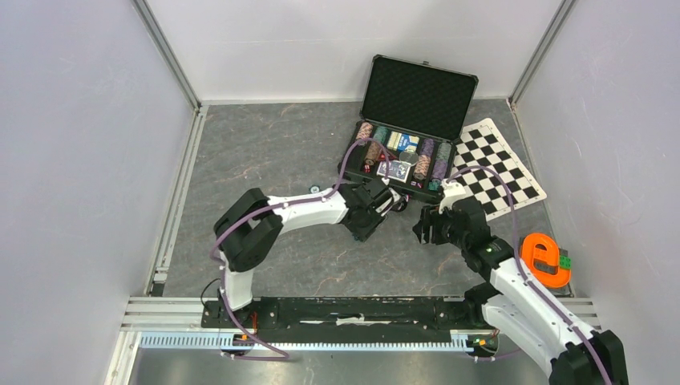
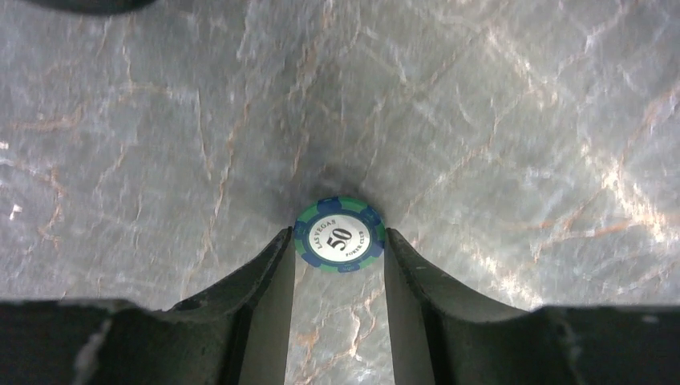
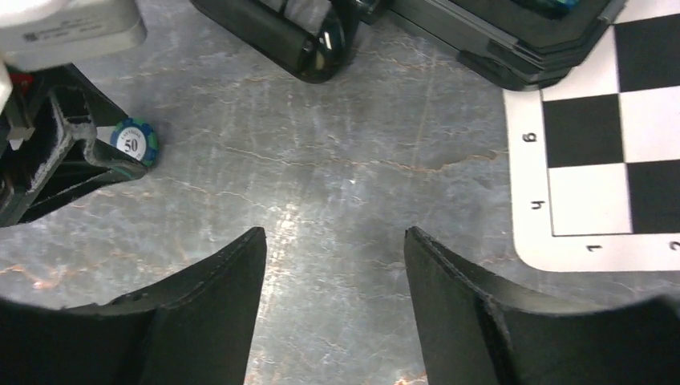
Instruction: Pack up texas hold em set
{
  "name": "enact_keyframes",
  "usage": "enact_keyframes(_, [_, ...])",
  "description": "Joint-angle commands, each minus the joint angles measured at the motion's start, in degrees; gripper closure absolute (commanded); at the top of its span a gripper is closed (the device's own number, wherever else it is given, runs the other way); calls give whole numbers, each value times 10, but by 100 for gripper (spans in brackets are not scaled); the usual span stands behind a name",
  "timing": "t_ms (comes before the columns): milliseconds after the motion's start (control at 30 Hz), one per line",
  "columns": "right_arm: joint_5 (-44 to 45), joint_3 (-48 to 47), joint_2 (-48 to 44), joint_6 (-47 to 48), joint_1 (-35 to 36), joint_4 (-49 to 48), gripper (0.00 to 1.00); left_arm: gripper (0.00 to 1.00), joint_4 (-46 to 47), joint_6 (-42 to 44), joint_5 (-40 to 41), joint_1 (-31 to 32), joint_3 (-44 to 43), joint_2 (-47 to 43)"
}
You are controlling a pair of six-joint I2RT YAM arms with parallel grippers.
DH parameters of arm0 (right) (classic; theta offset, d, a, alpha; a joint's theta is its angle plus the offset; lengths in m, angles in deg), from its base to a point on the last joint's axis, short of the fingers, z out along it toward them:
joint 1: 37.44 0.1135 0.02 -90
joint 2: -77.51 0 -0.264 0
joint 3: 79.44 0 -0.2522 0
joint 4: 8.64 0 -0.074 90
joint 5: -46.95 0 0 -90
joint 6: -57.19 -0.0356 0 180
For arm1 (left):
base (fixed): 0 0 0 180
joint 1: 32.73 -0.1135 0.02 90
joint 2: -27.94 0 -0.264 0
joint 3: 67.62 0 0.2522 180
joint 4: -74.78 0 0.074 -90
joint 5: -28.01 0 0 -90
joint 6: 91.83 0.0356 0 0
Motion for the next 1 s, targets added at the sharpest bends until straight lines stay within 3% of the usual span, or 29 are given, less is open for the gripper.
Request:
enact_keyframes(0, [-96, -1, 7, -39, -12, -70, 33, 61, 88, 47, -13, 0, 53, -86])
enact_keyframes(233, [-291, 15, 119, -156, -31, -236, 37, 61, 201, 72, -64, 0, 144, -168])
enact_keyframes(567, [-373, 53, 187, -314, -32, -418, 47, 59, 338, 101, -170, 4, 228, -231])
enact_keyframes(967, [-384, 53, 226, -326, -32, -416, 55, 58, 391, 115, -183, 18, 255, -259])
